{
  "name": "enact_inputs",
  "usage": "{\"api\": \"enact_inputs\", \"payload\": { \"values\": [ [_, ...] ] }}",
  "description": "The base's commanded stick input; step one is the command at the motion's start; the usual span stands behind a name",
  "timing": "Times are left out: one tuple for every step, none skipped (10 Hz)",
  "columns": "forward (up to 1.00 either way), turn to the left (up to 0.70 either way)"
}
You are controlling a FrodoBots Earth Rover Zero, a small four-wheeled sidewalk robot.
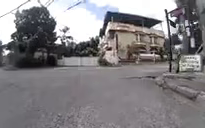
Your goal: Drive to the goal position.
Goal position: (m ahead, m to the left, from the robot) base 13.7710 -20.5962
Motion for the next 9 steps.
{"api": "enact_inputs", "payload": {
  "values": [
    [1.00, 0.00],
    [1.00, 0.00],
    [1.00, 0.00],
    [1.00, -0.06],
    [1.00, -0.23],
    [1.00, -0.38],
    [1.00, -0.40],
    [1.00, -0.28],
    [1.00, 0.00]
  ]
}}
